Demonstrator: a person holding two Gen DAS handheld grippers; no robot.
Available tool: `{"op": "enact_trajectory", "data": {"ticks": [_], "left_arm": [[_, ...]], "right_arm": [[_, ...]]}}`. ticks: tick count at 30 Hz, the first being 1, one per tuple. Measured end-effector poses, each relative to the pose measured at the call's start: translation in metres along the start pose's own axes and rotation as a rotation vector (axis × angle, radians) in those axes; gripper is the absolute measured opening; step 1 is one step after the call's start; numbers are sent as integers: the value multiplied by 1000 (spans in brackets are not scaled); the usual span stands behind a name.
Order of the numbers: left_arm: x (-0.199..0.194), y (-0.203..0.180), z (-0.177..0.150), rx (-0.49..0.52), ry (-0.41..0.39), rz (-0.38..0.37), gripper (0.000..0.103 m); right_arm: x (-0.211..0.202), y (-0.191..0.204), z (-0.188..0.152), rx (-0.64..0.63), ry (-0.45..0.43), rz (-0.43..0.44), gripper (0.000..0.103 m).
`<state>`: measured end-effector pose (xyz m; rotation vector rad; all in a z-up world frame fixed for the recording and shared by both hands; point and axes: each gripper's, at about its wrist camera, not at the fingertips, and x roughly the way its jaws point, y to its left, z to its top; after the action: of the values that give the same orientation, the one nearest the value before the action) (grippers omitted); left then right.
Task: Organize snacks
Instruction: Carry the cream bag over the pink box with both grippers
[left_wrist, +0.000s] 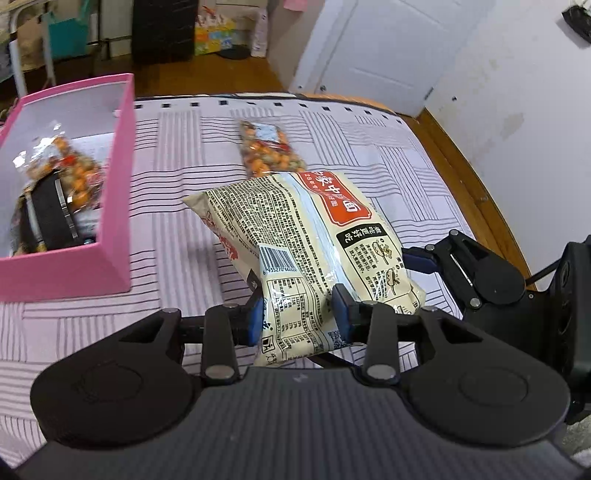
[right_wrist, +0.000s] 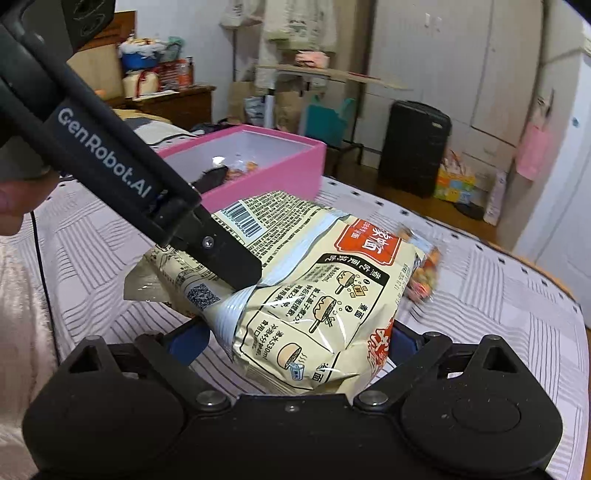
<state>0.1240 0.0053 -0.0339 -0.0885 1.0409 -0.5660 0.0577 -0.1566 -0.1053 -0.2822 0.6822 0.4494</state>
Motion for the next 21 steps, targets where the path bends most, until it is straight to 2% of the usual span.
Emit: {"op": "enact_trajectory", "data": {"ticks": [5, 12, 16, 21], "left_arm": [[-23, 13, -10, -35, -34, 7, 35], [-56, 29, -12, -43, -117, 64, 35], [-70, 50, -5, -61, -176, 113, 35], [-74, 78, 9, -58, -254, 203, 35]], "right_arm": [[-3, 17, 14, -51, -9, 35, 98], [1, 34, 44, -128, -63, 69, 98], [19, 41, 68, -182, -108, 94, 98], [55, 46, 104, -210, -122, 133, 98]]}}
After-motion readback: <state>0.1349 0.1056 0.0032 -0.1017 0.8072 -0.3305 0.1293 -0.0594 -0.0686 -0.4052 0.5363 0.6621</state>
